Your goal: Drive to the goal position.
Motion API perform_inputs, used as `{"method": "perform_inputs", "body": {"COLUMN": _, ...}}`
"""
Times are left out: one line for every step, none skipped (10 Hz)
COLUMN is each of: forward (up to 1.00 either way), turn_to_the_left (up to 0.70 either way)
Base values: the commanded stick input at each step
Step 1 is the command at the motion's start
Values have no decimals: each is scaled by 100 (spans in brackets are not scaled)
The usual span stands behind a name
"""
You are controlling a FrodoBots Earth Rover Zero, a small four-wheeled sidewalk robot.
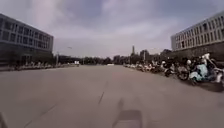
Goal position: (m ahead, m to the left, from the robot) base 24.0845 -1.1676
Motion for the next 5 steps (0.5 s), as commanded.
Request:
{"method": "perform_inputs", "body": {"forward": 100, "turn_to_the_left": 0}}
{"method": "perform_inputs", "body": {"forward": 100, "turn_to_the_left": 0}}
{"method": "perform_inputs", "body": {"forward": 100, "turn_to_the_left": 0}}
{"method": "perform_inputs", "body": {"forward": 100, "turn_to_the_left": 0}}
{"method": "perform_inputs", "body": {"forward": 100, "turn_to_the_left": 0}}
